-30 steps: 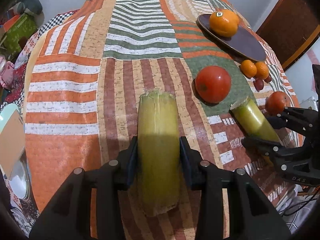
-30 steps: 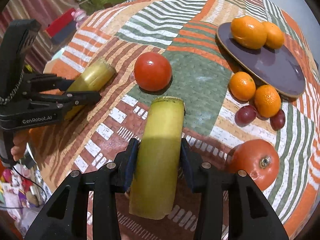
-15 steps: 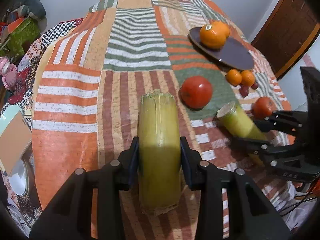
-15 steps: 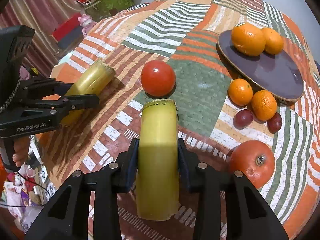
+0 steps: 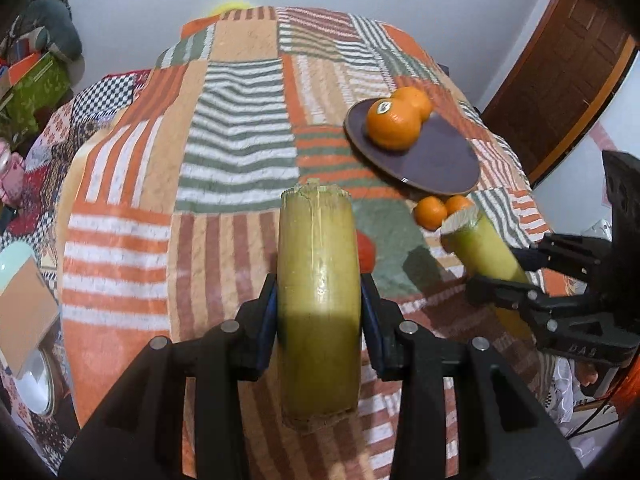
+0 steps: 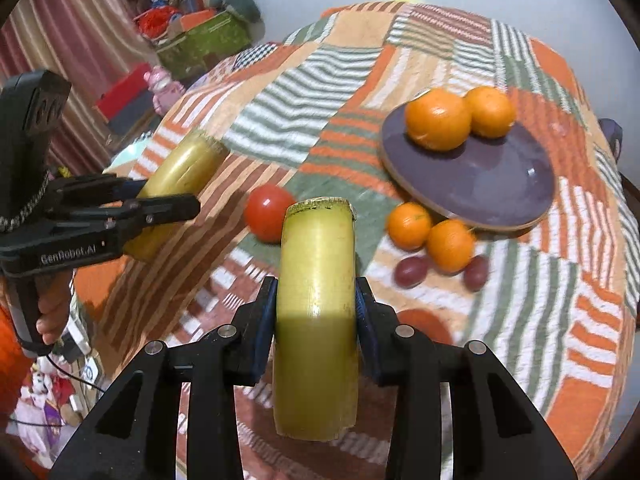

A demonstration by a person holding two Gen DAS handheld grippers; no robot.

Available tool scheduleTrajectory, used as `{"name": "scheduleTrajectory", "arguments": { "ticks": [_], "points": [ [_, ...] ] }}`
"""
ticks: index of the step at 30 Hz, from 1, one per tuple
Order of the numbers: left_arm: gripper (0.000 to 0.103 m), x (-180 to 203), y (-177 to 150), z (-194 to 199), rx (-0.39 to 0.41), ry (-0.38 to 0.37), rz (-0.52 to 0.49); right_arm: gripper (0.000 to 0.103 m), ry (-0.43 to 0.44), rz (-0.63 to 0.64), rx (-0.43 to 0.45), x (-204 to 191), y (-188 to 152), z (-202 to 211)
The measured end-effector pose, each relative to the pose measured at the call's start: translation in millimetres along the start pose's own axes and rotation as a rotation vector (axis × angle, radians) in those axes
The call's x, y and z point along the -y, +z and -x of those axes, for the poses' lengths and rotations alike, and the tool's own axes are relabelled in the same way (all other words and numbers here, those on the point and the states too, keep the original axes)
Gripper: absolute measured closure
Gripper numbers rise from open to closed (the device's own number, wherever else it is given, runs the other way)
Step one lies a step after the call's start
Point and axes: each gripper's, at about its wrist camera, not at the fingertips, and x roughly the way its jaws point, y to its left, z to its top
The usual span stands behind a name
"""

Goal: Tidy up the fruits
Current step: 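Carry both yellow cylindrical fruits over the purple plate beside the oranges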

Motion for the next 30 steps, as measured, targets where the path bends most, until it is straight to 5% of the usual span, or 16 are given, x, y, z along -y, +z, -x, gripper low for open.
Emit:
{"name": "scheduleTrajectory", "arguments": {
  "ticks": [17, 30],
  "points": [
    [0.065, 65, 55, -38, 0.003, -0.05, -0.104, 0.069, -0.074, -0.067, 0.124, 67, 35, 32],
    [0.065, 101, 95, -82, -0.035, -0.086, -0.156, 0.069, -0.103, -0.083, 0.103, 119, 54, 12]
  ]
}}
